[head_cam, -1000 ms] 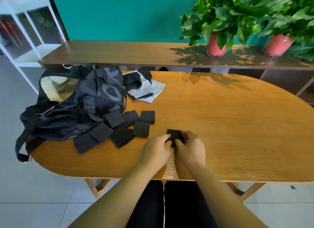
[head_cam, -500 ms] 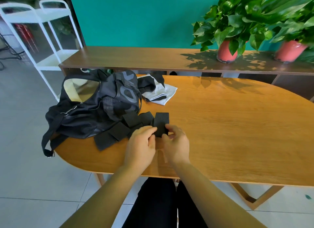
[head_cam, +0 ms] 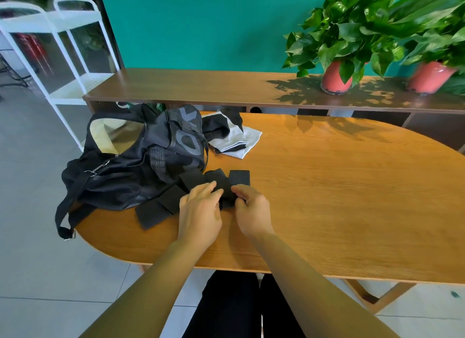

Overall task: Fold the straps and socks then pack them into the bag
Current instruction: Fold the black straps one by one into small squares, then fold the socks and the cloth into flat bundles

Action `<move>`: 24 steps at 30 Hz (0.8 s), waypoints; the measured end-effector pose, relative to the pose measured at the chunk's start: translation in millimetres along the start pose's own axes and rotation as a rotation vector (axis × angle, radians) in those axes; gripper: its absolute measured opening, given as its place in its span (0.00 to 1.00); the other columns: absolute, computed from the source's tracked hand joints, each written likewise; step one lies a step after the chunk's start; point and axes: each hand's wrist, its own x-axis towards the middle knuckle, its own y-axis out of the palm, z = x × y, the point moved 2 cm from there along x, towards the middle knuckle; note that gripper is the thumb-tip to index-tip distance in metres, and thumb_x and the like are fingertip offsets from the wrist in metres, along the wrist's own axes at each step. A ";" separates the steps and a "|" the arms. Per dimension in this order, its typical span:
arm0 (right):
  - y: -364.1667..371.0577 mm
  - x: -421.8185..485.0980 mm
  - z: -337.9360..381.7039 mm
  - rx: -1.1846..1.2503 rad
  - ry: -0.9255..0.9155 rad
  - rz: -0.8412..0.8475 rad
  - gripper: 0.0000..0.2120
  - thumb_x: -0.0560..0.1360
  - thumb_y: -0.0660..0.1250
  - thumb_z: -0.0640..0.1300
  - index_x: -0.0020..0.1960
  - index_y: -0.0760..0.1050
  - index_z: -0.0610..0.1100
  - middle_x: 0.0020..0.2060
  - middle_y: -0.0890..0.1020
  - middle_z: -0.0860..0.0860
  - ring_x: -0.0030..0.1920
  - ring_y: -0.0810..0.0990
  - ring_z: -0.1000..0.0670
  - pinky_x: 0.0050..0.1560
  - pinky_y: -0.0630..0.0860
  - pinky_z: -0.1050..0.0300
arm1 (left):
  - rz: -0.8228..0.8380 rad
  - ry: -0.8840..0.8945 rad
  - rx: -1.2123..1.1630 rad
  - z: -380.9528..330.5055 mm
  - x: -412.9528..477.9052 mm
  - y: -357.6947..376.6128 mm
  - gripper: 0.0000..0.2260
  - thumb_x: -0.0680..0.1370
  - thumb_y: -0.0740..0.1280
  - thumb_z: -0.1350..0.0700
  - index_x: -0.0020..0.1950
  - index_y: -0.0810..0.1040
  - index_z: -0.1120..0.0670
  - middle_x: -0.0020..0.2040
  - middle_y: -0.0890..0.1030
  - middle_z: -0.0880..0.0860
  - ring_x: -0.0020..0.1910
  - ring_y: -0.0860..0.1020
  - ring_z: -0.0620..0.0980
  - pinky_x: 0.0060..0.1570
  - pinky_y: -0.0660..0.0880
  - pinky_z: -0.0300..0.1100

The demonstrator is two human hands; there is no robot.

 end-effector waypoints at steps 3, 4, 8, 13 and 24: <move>-16.7 7.4 -5.1 0.011 0.049 -0.042 0.19 0.75 0.58 0.30 0.61 0.77 0.40 0.57 0.80 0.46 0.57 0.77 0.51 0.58 0.71 0.63 | -0.012 0.036 -0.011 -11.3 8.7 1.4 0.15 0.78 0.64 0.63 0.63 0.79 0.55 0.68 0.75 0.53 0.69 0.69 0.53 0.66 0.63 0.53; -21.9 10.4 -8.5 0.014 0.069 -0.055 0.19 0.75 0.58 0.31 0.61 0.77 0.41 0.57 0.80 0.47 0.56 0.77 0.52 0.57 0.72 0.62 | -0.013 0.048 -0.012 -15.6 12.8 1.5 0.15 0.78 0.63 0.63 0.64 0.79 0.55 0.68 0.75 0.53 0.69 0.69 0.52 0.66 0.62 0.52; -39.6 19.6 -21.6 0.036 0.114 -0.088 0.18 0.74 0.58 0.32 0.60 0.78 0.43 0.56 0.80 0.48 0.57 0.77 0.52 0.58 0.76 0.51 | -0.006 0.066 0.006 -30.7 28.5 1.8 0.16 0.81 0.59 0.59 0.68 0.75 0.51 0.71 0.71 0.49 0.71 0.65 0.48 0.68 0.57 0.47; -56.6 34.1 -35.2 -0.019 0.149 -0.104 0.16 0.76 0.59 0.36 0.60 0.78 0.45 0.56 0.80 0.49 0.55 0.80 0.49 0.55 0.77 0.46 | 0.005 0.074 0.017 -38.1 50.7 7.5 0.16 0.82 0.58 0.58 0.68 0.75 0.50 0.70 0.72 0.48 0.70 0.66 0.46 0.69 0.56 0.46; -58.2 142.0 -22.9 -0.349 -0.071 0.054 0.21 0.77 0.60 0.42 0.70 0.70 0.48 0.64 0.75 0.50 0.65 0.71 0.48 0.57 0.71 0.55 | 0.152 -0.060 -0.043 -12.5 164.7 24.9 0.22 0.82 0.59 0.59 0.75 0.61 0.56 0.74 0.64 0.54 0.72 0.62 0.55 0.67 0.64 0.51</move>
